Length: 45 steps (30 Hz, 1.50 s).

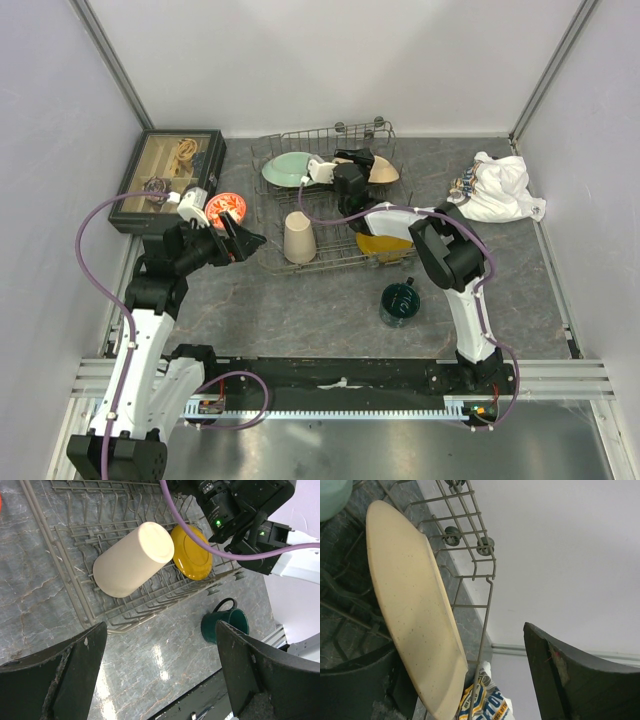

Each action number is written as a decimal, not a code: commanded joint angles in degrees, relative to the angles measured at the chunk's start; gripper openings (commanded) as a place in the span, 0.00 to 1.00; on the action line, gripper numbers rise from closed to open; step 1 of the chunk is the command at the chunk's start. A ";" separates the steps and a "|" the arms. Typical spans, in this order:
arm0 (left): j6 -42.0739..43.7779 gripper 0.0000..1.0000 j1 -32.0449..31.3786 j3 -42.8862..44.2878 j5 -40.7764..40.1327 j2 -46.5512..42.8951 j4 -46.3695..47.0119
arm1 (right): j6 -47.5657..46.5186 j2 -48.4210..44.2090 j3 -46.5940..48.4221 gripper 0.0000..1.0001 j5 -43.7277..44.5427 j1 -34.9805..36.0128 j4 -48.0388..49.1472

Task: Load the mixed dishes into the dish rack

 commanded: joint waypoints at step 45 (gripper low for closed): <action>-2.92 0.95 0.17 -1.12 1.03 -4.22 -0.49 | 20.70 -18.48 -9.53 0.83 -8.74 -0.53 -19.82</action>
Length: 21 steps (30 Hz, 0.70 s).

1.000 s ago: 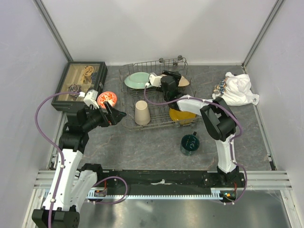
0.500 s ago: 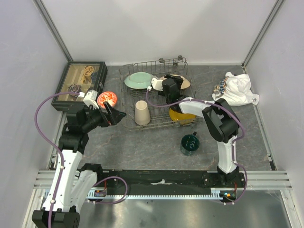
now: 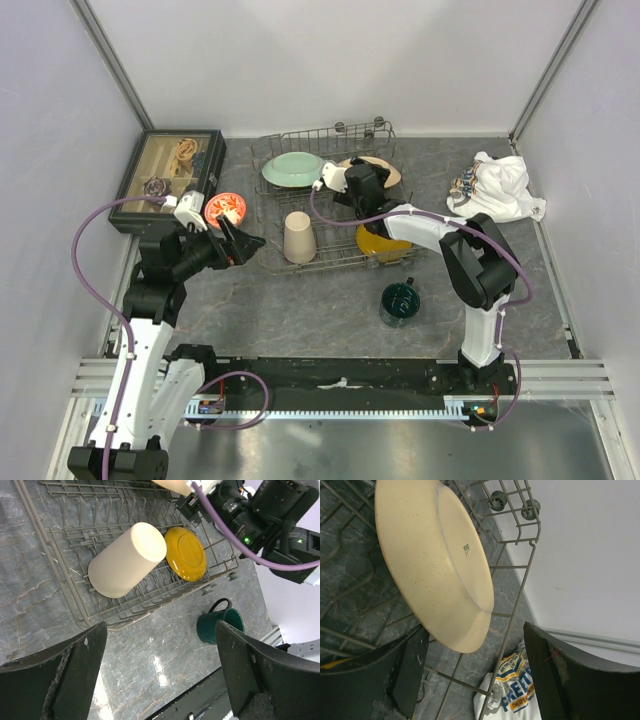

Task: Load the mixed dishes into the dish rack

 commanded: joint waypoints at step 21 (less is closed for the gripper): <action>-7.45 0.95 0.17 -1.08 -9.14 3.79 3.65 | 48.71 -35.11 -8.52 0.93 -31.67 0.33 -17.95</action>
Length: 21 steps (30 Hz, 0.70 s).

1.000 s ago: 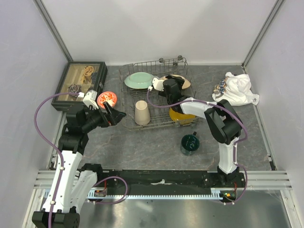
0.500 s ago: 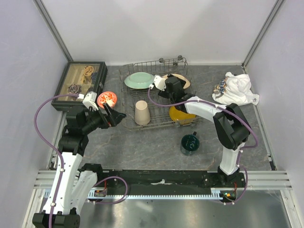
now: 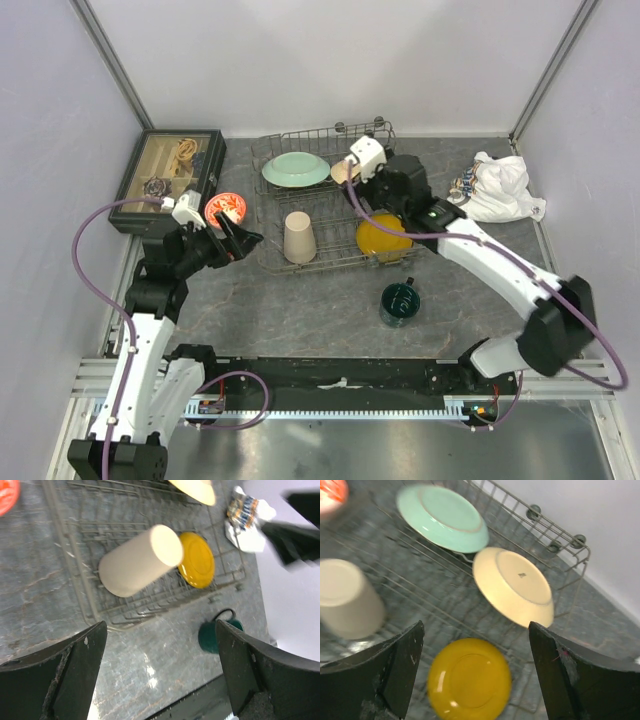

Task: Load the mixed dishes into the dish rack

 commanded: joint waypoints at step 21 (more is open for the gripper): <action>14.53 0.80 -0.09 22.37 -26.06 37.20 4.12 | 34.94 -37.05 -20.41 0.98 6.94 15.31 -7.29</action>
